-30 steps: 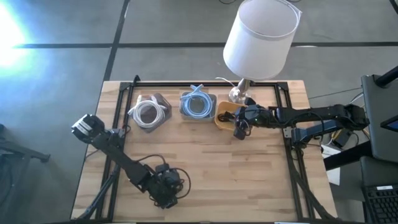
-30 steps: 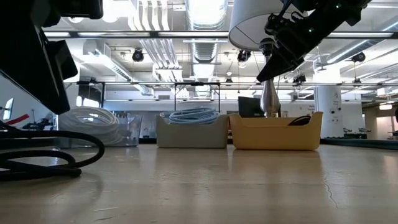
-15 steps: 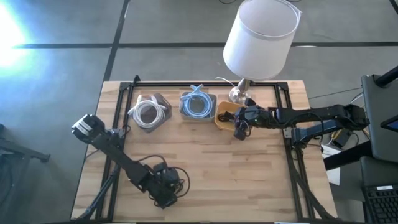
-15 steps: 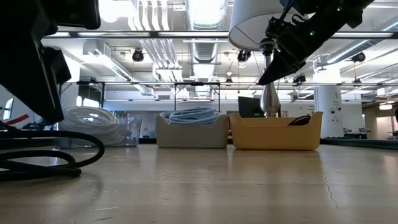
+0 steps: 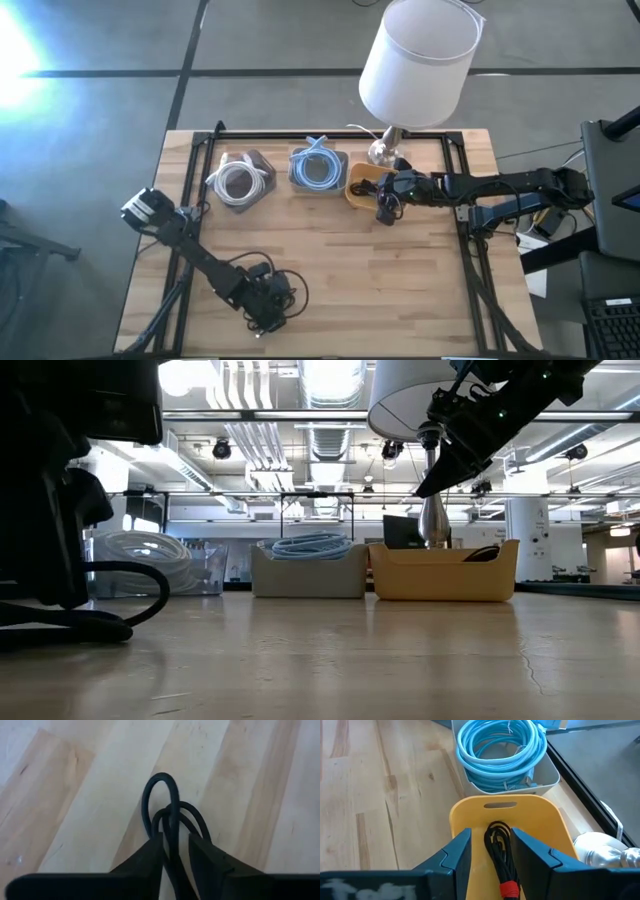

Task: Pick & Place USB Port
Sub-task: Put the black USB cable into the yellow bin

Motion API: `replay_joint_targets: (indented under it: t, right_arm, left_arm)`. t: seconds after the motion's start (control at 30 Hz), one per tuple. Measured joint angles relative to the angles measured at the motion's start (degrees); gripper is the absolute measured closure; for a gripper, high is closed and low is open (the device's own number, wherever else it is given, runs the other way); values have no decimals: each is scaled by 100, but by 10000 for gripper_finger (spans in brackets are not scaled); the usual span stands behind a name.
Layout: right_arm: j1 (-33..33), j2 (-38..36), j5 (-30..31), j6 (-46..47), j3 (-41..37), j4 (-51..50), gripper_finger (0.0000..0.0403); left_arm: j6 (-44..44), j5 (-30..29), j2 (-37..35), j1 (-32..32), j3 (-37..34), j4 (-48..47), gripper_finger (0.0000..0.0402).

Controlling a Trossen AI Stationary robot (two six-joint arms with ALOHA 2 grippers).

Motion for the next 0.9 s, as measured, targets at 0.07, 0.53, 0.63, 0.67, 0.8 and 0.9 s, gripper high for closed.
replay_joint_targets:
  t: [0.07,0.53,0.63,0.67,0.8,0.9]
  right_arm:
    - [0,0,-7,2,0,1,276]
    - [274,369,-2059,-128,-26,984,288]
    - [498,668,-2217,-466,-27,1299,280]
    - [584,789,-2260,-606,-28,1404,277]
    - [910,1263,-2314,-1166,-27,1905,262]
    - [1095,1581,-2316,-1397,42,2099,252]
  left_arm:
    - [1,0,0,39,0,0,324]
    - [2003,-406,-4,854,284,46,374]
    - [2593,-403,-4,1157,403,44,384]
    - [2775,-402,-4,1264,443,51,386]
    - [3212,-402,-9,1713,591,175,383]
    - [3461,-326,-9,2001,682,354,372]
